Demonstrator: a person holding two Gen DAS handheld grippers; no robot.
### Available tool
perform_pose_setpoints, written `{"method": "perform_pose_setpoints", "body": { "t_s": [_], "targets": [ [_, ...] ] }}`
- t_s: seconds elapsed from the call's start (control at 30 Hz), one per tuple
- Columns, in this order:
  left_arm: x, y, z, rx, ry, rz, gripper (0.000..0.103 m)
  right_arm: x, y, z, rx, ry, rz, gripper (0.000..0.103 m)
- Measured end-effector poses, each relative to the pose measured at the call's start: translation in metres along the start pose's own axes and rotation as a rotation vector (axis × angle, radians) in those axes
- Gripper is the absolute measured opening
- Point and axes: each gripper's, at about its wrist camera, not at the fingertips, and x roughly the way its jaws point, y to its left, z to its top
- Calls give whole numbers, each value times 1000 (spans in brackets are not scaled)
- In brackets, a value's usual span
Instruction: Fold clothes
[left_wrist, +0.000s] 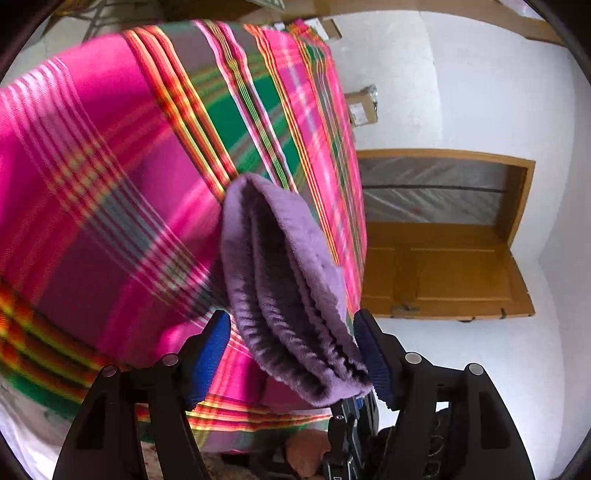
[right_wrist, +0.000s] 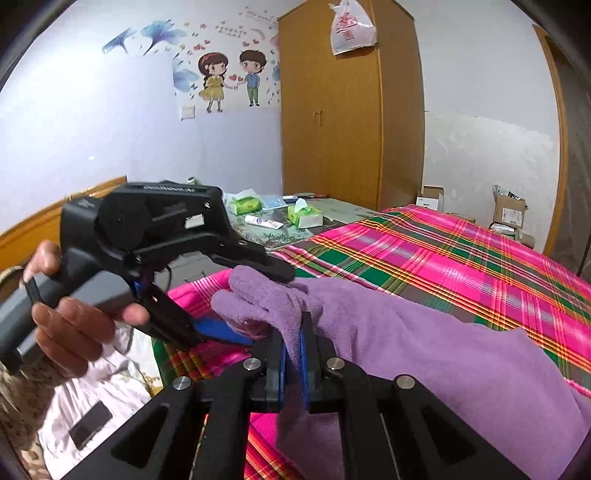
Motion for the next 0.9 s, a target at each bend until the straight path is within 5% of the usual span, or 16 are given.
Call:
{"method": "perform_pose_setpoints", "body": {
  "t_s": [0.47,0.73,0.83,0.9],
  "targets": [
    [37,-26,13,7,-20,-6,66,-5,-5,-4,4,3,34,6],
    [44,-37,25,86,-24,90,47,1,-3,-6,-7,27,31,6],
    [43,-37,29,107,-42,119,25,8,-2,-8,-11,50,31,6],
    [30,-31,27,135,-64,126,24,12,0,-8,-10,70,41,6]
  ]
}}
